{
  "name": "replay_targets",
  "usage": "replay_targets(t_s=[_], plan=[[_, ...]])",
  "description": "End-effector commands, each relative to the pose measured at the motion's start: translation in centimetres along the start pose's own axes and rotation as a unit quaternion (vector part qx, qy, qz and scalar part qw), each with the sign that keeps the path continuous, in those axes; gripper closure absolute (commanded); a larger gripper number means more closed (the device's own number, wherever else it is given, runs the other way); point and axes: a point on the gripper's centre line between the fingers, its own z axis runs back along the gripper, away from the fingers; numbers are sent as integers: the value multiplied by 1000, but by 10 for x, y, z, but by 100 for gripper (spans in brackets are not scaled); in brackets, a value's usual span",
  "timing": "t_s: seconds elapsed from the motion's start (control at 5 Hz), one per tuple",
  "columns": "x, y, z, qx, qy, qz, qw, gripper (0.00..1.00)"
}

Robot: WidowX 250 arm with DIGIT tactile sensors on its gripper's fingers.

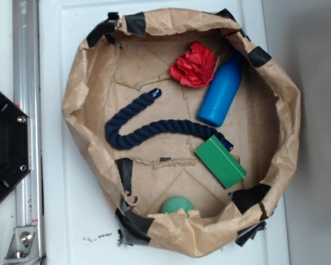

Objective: Grab the green block.

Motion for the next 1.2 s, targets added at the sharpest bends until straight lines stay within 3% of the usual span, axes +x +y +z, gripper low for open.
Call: replay_targets(t_s=[0.0, 0.2, 0.4, 0.6, 0.8, 1.0], plan=[[0, 0, 0, 0, 0, 0, 1000, 0], [47, 4, -29, 36, -69, -22, 997, 0], [95, -10, -56, 22, -114, -93, 989, 0], [138, -23, -85, 0, -116, -176, 977, 0], [156, -43, -124, -30, -114, -294, 949, 0], [158, -47, -159, -28, -106, -361, 926, 0]])
